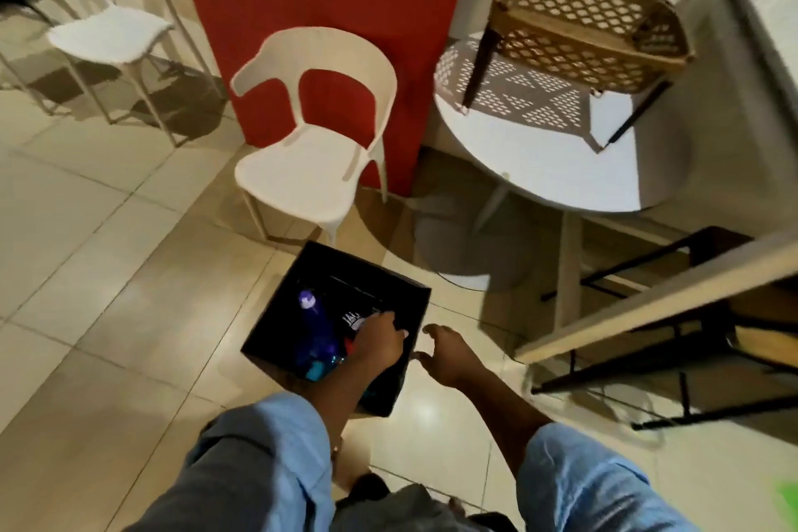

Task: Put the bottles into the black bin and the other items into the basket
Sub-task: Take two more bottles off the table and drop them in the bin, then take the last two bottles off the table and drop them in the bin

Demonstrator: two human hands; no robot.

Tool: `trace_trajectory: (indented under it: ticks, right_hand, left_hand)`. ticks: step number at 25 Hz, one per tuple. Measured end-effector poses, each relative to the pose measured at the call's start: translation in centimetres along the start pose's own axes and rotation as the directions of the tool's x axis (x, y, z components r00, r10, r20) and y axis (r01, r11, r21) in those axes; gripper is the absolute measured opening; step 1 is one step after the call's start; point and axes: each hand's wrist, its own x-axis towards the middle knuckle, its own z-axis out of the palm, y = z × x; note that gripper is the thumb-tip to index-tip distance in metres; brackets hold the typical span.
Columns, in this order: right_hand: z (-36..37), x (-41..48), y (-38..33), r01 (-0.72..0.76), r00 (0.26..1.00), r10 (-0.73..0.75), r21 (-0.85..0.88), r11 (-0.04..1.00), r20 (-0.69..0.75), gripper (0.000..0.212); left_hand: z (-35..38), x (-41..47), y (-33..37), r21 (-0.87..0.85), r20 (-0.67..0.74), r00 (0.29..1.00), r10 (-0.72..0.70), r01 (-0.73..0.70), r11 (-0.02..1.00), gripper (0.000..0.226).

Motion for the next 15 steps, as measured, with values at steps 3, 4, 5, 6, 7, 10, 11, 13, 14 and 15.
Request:
trace_trajectory:
  ticks: [3, 4, 5, 6, 7, 10, 11, 13, 14, 15]
  right_hand:
    - [-0.8, -2.5, 2.4, -0.021, 0.981, 0.018, -0.013, 1.0, -0.192, 0.057]
    - [-1.1, -3.4, 3.3, -0.03, 0.968, 0.024, -0.019, 0.999, -0.249, 0.058]
    - [-1.2, -4.4, 4.3, -0.042, 0.956, 0.034, -0.022, 0.999, -0.292, 0.06]
    - [-1.3, -5.6, 5.4, -0.053, 0.943, 0.043, -0.02, 0.998, -0.33, 0.061]
    - [-1.3, -6.8, 6.6, -0.061, 0.931, 0.05, -0.018, 0.998, -0.362, 0.062]
    - [-1.3, -10.6, 9.5, -0.072, 0.902, 0.069, 0.008, 0.997, -0.426, 0.065]
    - [-1.2, -12.2, 10.6, -0.075, 0.894, 0.074, 0.014, 0.997, -0.443, 0.065]
    - [-0.7, -15.5, 13.0, -0.091, 0.881, 0.088, 0.017, 0.996, -0.465, 0.066]
    - [-0.4, -17.3, 14.3, -0.1, 0.873, 0.098, 0.02, 0.995, -0.478, 0.067]
    - [0.0, -19.1, 15.5, -0.106, 0.866, 0.105, 0.026, 0.994, -0.49, 0.067]
  left_hand:
    - [2.3, -0.7, 3.3, 0.165, -0.062, 0.983, 0.175, -0.163, 0.973, 0.057]
    - [3.2, -1.0, 4.2, 0.215, -0.067, 0.97, 0.233, -0.214, 0.953, 0.058]
    - [4.3, -1.6, 5.2, 0.251, -0.062, 0.959, 0.276, -0.253, 0.934, 0.059]
    - [5.4, -2.3, 6.2, 0.269, -0.06, 0.951, 0.305, -0.278, 0.922, 0.058]
    - [6.4, -3.2, 7.1, 0.289, -0.052, 0.945, 0.322, -0.294, 0.911, 0.057]
    - [9.5, -5.8, 9.4, 0.332, -0.026, 0.936, 0.35, -0.323, 0.886, 0.055]
    - [10.8, -7.1, 10.2, 0.347, -0.023, 0.929, 0.369, -0.339, 0.874, 0.054]
    - [13.5, -10.0, 11.7, 0.364, -0.026, 0.914, 0.404, -0.368, 0.856, 0.052]
    - [15.0, -11.5, 12.5, 0.375, -0.027, 0.908, 0.419, -0.38, 0.846, 0.051]
    - [16.5, -13.0, 13.3, 0.39, -0.025, 0.899, 0.438, -0.395, 0.832, 0.051]
